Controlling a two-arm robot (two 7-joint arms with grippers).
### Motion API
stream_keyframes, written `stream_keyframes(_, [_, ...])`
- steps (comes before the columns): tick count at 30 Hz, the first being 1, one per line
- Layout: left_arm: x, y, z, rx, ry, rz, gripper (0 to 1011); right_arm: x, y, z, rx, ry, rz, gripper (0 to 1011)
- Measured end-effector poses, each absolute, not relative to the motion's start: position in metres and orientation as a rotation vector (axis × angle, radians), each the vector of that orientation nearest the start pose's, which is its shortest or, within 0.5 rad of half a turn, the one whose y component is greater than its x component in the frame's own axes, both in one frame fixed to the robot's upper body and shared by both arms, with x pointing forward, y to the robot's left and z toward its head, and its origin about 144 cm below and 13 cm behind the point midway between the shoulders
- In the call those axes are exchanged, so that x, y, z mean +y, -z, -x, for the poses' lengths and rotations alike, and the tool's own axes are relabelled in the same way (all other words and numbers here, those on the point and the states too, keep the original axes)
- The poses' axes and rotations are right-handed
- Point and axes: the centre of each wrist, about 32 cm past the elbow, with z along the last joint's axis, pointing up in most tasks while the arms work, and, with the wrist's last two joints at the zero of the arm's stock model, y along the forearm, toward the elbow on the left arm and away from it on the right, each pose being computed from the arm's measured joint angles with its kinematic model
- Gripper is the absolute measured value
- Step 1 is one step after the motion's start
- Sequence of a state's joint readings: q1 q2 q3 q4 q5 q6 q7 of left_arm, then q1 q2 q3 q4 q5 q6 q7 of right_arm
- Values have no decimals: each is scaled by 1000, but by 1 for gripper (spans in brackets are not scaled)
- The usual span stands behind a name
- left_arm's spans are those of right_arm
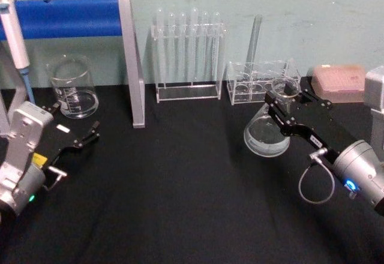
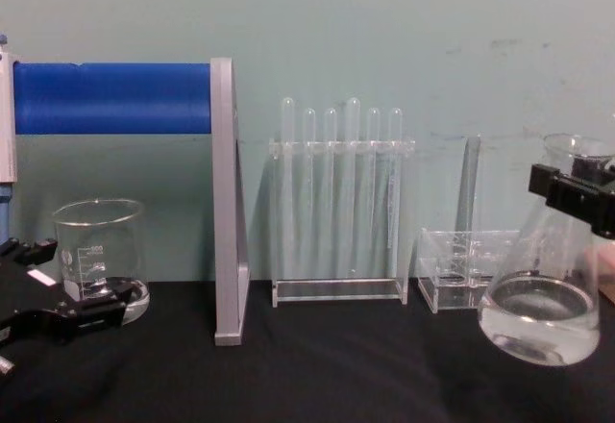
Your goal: Grasp the erlenmeyer flask with one hand, shake it three times, then place it back.
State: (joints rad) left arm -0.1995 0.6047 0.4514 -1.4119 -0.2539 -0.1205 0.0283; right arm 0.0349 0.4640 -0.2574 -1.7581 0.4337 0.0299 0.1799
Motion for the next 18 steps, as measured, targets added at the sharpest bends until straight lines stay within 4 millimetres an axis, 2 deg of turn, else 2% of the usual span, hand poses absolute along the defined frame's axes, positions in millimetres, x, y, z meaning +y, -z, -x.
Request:
stream_keyframes(9, [310,-1140,-489,-285,-1248,-304,1001,-250,-1200,-459,-49,1014,-23,452])
stream_keyframes(18, [310,-1140,-489,-285,-1248,-305,1001,-223,-1199,-469,-45,832,-17,452])
